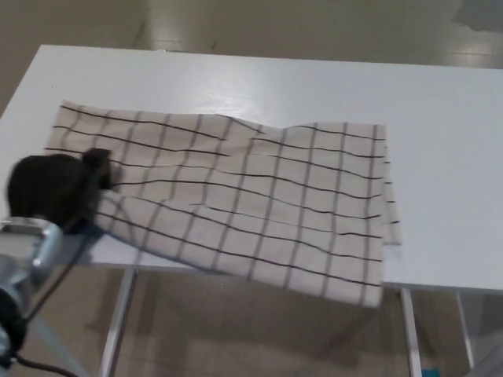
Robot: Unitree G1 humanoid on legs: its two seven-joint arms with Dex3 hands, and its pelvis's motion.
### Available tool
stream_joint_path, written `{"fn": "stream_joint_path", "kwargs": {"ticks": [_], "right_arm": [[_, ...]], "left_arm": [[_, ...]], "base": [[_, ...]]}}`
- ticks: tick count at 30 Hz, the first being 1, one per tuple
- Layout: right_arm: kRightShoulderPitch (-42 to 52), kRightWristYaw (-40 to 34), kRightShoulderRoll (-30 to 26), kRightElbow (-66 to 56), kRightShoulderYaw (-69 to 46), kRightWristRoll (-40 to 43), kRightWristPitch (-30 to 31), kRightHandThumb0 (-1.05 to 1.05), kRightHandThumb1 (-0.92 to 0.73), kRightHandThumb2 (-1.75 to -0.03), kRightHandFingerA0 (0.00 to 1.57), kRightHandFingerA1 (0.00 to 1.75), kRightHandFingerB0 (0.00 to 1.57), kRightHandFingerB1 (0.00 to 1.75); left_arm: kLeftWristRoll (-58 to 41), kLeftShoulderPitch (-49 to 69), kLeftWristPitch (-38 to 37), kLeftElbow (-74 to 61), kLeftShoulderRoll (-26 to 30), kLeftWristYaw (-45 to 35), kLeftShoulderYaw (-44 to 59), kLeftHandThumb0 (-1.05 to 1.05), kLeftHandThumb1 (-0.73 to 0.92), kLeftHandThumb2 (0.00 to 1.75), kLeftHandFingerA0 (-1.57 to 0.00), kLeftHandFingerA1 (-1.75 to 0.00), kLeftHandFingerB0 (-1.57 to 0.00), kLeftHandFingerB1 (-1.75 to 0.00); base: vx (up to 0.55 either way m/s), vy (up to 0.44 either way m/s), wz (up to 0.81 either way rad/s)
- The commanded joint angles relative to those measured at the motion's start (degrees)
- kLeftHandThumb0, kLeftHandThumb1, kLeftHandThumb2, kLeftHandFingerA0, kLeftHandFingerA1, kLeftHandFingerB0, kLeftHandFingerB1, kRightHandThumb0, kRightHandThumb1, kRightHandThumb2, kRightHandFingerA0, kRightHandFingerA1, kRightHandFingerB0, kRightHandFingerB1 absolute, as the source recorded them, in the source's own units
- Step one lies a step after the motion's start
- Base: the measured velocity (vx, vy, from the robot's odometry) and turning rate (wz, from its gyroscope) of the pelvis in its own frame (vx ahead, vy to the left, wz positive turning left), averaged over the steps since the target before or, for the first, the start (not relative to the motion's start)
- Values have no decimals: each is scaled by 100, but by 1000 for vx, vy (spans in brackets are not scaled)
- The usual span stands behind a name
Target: Use the left hand to fold a white towel with checkered patterns in half.
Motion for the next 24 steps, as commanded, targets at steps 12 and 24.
{"fn": "stream_joint_path", "kwargs": {"ticks": [12,24], "right_arm": [[86,-143,-2,-143,-46,-1,382,-27,-80,-63,39,68,41,46],[119,-82,-102,-131,-26,-21,363,-27,-81,-63,37,63,41,46]], "left_arm": [[-235,-227,-384,-351,660,-60,321,-23,68,56,-77,-175,-58,-175],[-205,14,-652,-2412,518,240,692,-26,68,58,-79,-175,-58,-175]], "base": [[0,0,0],[0,0,0]]}}
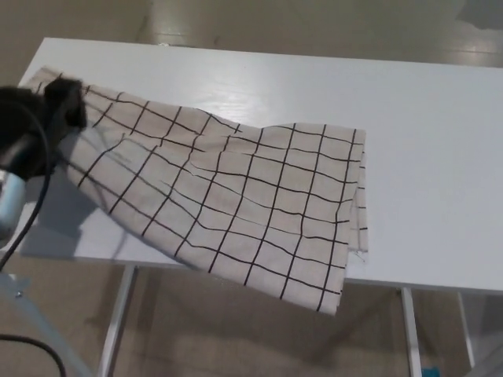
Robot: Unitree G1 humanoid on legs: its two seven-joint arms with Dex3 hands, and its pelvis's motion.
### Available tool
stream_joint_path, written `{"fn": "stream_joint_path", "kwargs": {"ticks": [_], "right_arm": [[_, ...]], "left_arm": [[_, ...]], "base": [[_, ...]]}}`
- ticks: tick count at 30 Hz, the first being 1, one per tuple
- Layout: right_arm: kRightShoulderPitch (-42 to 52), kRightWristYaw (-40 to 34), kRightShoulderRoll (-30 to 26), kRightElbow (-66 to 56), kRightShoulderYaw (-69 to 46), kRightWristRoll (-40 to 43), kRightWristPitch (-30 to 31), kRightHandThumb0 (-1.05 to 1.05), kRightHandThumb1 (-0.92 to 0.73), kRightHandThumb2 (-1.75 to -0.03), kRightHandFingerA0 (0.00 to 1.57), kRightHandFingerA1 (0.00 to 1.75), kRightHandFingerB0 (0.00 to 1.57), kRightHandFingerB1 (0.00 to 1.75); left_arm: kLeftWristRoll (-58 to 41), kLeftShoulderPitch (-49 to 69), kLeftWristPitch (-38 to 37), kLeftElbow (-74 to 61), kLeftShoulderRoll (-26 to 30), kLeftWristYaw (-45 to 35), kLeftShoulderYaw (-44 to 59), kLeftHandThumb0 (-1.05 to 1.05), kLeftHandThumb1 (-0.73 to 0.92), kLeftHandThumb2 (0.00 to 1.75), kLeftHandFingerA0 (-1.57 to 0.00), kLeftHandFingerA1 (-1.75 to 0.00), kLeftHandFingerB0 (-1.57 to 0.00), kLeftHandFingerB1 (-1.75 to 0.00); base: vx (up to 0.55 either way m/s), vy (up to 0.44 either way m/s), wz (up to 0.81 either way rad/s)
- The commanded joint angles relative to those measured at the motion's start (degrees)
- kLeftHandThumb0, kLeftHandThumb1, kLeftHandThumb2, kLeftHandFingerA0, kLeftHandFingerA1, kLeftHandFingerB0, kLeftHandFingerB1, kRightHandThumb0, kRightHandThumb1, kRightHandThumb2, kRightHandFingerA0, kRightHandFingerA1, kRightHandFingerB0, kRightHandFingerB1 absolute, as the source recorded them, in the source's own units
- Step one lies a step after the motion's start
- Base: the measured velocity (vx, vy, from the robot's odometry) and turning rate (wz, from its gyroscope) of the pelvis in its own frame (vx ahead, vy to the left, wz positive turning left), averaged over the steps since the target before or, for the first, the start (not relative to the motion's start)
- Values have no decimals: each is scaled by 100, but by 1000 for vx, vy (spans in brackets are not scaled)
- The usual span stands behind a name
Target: Use the left hand to fold a white towel with checkered patterns in half.
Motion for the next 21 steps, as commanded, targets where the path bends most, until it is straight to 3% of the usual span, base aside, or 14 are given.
{"fn": "stream_joint_path", "kwargs": {"ticks": [1,4,13,14,17,21], "right_arm": [[91,-31,-44,-52,8,-51,127,-27,-81,-63,37,63,41,46],[81,-68,-36,-110,-7,-25,215,-27,-81,-63,40,66,41,46],[41,-26,-63,-37,6,-41,164,-26,-80,-63,39,65,44,48],[38,-47,-55,-32,12,-59,161,-25,-80,-63,40,66,46,49],[63,-58,-31,-13,20,-65,146,-25,-80,-63,44,69,48,50],[39,-108,-27,-24,57,-121,167,-26,-79,-63,47,69,49,51]], "left_arm": [[32,94,-146,-1198,-84,200,142,-25,67,58,-81,-175,-59,-175],[341,3,124,-2096,-205,135,115,-24,66,58,-84,-175,-63,-175],[642,-173,173,-3007,-657,-255,-116,-24,63,57,-86,-175,-67,-175],[700,-187,171,-3136,-793,-380,-218,-24,57,59,-89,-175,-81,-164],[942,-156,236,-3307,-1021,-497,-472,-25,59,56,-89,-175,-72,-174],[1312,-172,240,-3244,-1244,-429,-858,-22,58,57,-91,-175,-76,-169]], "base": [[0,0,0],[0,0,0],[0,0,0],[0,0,0],[0,0,0],[0,0,0]]}}
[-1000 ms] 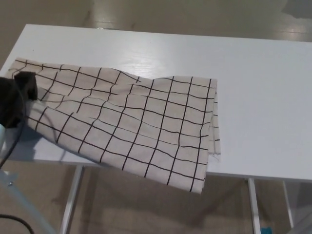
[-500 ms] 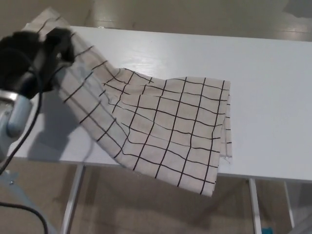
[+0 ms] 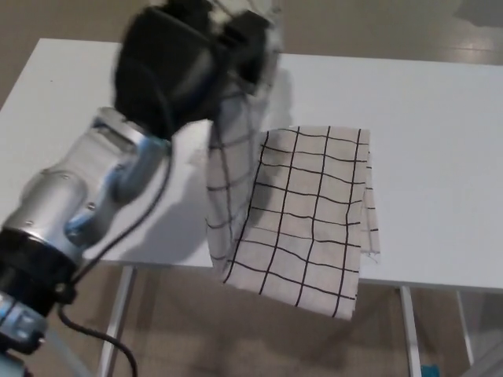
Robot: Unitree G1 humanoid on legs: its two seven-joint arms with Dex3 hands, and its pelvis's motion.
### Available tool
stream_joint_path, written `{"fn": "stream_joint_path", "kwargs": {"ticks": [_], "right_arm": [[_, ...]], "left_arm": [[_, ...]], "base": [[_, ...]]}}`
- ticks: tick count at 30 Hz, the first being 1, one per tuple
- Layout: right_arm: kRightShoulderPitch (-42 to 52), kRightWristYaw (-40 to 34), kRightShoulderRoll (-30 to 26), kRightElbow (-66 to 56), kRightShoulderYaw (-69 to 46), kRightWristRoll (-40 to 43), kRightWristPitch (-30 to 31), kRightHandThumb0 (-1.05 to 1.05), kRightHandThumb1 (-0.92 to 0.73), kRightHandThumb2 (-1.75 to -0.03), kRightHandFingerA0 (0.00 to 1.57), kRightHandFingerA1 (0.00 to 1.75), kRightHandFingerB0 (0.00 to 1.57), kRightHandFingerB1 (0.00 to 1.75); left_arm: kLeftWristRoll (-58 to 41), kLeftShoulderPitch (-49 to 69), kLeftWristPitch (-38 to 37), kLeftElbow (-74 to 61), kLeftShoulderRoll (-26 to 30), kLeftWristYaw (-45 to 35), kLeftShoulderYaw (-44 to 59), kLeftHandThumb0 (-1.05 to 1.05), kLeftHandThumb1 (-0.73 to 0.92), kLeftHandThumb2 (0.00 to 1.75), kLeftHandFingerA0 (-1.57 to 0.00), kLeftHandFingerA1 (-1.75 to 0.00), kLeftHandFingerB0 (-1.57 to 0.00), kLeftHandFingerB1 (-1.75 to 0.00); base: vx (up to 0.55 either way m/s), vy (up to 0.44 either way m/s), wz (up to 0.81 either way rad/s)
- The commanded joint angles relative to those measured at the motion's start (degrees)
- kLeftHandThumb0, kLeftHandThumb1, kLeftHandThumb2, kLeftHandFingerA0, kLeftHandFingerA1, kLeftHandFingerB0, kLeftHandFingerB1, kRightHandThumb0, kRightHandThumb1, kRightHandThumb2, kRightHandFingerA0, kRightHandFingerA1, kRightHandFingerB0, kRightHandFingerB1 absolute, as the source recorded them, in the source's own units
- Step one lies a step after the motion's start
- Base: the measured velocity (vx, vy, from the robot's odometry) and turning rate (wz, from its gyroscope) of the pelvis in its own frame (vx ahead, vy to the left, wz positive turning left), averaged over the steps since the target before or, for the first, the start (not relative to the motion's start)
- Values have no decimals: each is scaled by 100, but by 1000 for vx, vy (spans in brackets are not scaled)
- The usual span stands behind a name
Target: Use the left hand to fold a white towel with checkered patterns in half.
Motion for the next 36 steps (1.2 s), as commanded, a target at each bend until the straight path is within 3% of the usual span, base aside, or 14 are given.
{"fn": "stream_joint_path", "kwargs": {"ticks": [1,2,3,5,6,8,9,11,15,16,17,21,22,36], "right_arm": [[17,-99,-4,16,41,-110,91,-26,-79,-63,47,70,50,51],[9,-105,3,14,44,-107,95,-26,-79,-63,47,70,50,51],[26,-71,8,13,45,-79,72,-26,-79,-63,46,69,50,51],[96,65,17,26,45,22,-5,-27,-79,-63,44,68,50,52],[107,87,27,30,48,42,-16,-27,-79,-63,44,66,50,52],[154,122,45,18,56,68,-22,-27,-79,-63,44,64,49,51],[76,106,59,36,69,59,-14,-26,-79,-63,44,65,49,51],[-78,59,81,61,94,23,0,-26,-78,-63,44,66,49,51],[-112,114,83,86,92,51,-49,-25,-78,-62,45,74,49,52],[-143,145,77,173,73,71,-124,-24,-77,-62,47,79,50,53],[-163,151,80,211,67,77,-150,-25,-77,-63,47,79,50,53],[-214,93,69,247,95,-13,-179,-22,-76,-62,52,82,53,54],[-214,28,64,268,115,-98,-225,-22,-75,-62,52,82,53,54],[-324,-51,-32,275,130,-178,-83,-28,-76,-62,51,78,54,54]], "left_arm": [[752,-56,79,-9,-308,-141,-539,-22,58,57,-91,-175,-77,-169],[807,-61,84,11,-328,-132,-595,-22,58,57,-91,-175,-77,-169],[921,-31,82,50,-388,-179,-753,-24,56,58,-95,-175,-106,-119],[1108,150,56,55,-546,-635,-1193,-27,37,80,-125,-140,-106,-128],[1102,185,58,46,-558,-776,-1270,-27,54,59,-95,-171,-81,-159],[1031,289,88,-11,-584,-1220,-1436,-27,55,60,-91,-166,-80,-154],[978,244,92,30,-586,-1638,-1509,-38,56,57,-88,-113,-92,-64],[941,137,161,93,-586,-2424,-1657,-48,57,58,-81,-75,-74,-44],[1079,151,541,98,-654,-3819,-1974,-68,59,59,-40,-42,-40,-33],[896,207,759,127,-750,-4309,-1957,-37,26,90,0,-50,0,-46],[763,243,865,125,-791,-4517,-1920,-79,47,83,-6,-23,-9,-39],[580,319,1031,29,-796,-4715,-1795,-81,46,88,0,0,-3,-20],[539,313,1035,-11,-782,-4734,-1751,-91,53,62,0,0,0,-24],[71,-360,973,-185,-803,-4955,-1157,-91,54,58,0,0,0,-12]], "base": [[0,0,0],[0,0,0],[0,0,0],[0,0,0],[0,0,0],[0,0,0],[0,0,0],[0,0,0],[0,0,0],[0,0,0],[0,0,0],[0,0,0],[0,0,0],[0,0,0]]}}
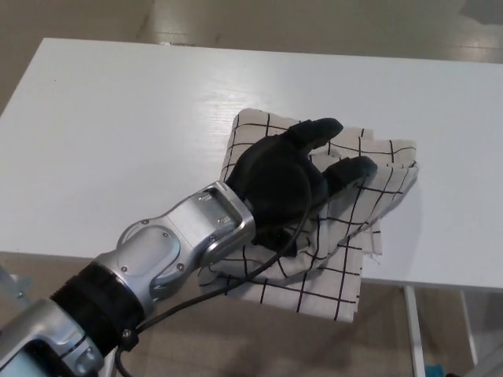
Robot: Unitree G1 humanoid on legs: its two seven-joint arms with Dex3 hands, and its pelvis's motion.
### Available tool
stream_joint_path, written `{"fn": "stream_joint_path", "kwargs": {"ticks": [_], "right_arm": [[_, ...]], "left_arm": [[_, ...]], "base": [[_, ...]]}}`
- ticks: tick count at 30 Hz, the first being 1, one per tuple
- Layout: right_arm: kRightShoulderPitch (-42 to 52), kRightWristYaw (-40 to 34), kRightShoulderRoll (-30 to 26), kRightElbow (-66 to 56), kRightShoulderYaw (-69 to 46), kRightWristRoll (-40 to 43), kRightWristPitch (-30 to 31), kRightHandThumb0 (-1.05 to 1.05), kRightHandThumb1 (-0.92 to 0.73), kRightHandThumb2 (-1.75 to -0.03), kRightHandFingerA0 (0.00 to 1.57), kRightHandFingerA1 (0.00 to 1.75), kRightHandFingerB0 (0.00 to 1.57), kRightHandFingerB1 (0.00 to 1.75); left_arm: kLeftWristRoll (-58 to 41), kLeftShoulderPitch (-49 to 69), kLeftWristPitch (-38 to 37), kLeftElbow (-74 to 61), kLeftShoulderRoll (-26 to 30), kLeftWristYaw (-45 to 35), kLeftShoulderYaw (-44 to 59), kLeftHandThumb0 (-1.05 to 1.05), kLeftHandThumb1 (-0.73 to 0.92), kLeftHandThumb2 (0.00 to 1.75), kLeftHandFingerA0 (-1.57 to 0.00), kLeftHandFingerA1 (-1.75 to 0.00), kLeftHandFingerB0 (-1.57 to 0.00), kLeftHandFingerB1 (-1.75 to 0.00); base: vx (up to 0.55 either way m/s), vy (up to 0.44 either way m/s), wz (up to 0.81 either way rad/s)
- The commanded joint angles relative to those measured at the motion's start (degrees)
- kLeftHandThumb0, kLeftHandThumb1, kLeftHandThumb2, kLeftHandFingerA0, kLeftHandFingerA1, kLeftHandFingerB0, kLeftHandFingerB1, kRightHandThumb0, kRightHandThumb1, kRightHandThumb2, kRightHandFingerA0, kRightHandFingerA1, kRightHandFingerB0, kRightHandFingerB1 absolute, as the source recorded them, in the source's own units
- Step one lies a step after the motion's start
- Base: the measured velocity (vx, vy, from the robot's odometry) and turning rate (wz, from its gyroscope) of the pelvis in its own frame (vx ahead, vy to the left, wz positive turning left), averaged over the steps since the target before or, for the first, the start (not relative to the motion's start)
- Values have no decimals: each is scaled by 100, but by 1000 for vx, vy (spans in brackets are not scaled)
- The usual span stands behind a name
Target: Use the left hand to fold a white towel with checkered patterns in half.
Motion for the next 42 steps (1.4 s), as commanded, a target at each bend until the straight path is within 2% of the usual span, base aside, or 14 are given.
{"fn": "stream_joint_path", "kwargs": {"ticks": [1,6,13,18,26,31,32,33,34,35,36,39,40,42], "right_arm": [[-95,-15,-50,257,17,-105,-160,-28,-76,-62,51,78,54,54],[-101,103,-20,351,1,10,-290,-28,-76,-62,50,76,54,54],[-248,121,188,653,-4,126,-437,-26,-77,-62,45,75,53,55],[-195,182,283,870,-22,181,-541,-26,-76,-62,45,73,55,58],[-244,138,308,1097,8,80,-629,-28,-76,-62,46,69,55,58],[-112,128,268,1023,3,65,-607,-28,-76,-62,46,67,55,58],[95,281,276,842,-44,235,-503,-26,-78,-62,44,70,55,58],[158,303,263,763,-63,274,-451,-26,-78,-62,43,68,55,58],[188,308,253,719,-74,290,-421,-26,-78,-62,43,68,55,58],[219,293,243,651,-81,294,-373,-26,-78,-62,42,67,55,58],[314,199,166,443,-95,219,-262,-26,-77,-62,43,68,55,57],[435,98,50,178,-126,119,-181,-27,-76,-62,45,70,54,57],[470,93,26,109,-161,130,-180,-26,-76,-62,45,69,54,55],[499,85,30,34,-202,163,-154,-26,-76,-62,45,69,54,55]], "left_arm": [[-753,-616,538,-321,-46,-2148,550,-91,54,58,0,0,0,-12],[-1005,-719,622,-686,26,-2310,989,-92,54,58,0,0,0,-15],[-1958,-1383,769,-1551,587,-2924,2305,-96,51,66,0,-2,0,-22],[-2682,-1926,616,-1669,1204,-3262,3157,-88,53,56,0,0,0,-14],[-3004,-2027,491,-1629,1525,-3280,3699,-91,48,65,0,0,0,-8],[-3250,-1609,506,-1922,1772,-3411,4034,-92,48,65,0,-1,0,-9],[-3713,-542,474,-2840,2111,-3669,4549,-78,42,86,0,0,0,-12],[-3860,-254,455,-3067,2168,-3727,4695,-90,40,73,0,-6,0,-16],[-3936,-120,449,-3169,2184,-3753,4764,-90,40,73,0,-6,0,-16],[-4046,91,428,-3314,2220,-3799,4877,-92,42,75,0,-6,0,-16],[-4413,835,344,-3796,2297,-3937,5322,-74,40,87,-2,-9,-1,-20],[-5011,1938,217,-4470,2243,-4110,6068,-75,43,88,-5,-11,-4,-23],[-5282,2369,124,-4692,2171,-4165,6358,-87,56,59,-2,-25,-5,-28],[-5547,2769,28,-4885,2115,-4203,6615,-87,56,59,-2,-25,-5,-28]], "base": [[0,0,0],[0,0,0],[0,0,0],[0,0,0],[0,0,0],[0,0,0],[0,0,0],[0,0,0],[0,0,0],[0,0,0],[0,0,0],[0,0,0],[0,0,0],[0,0,0]]}}
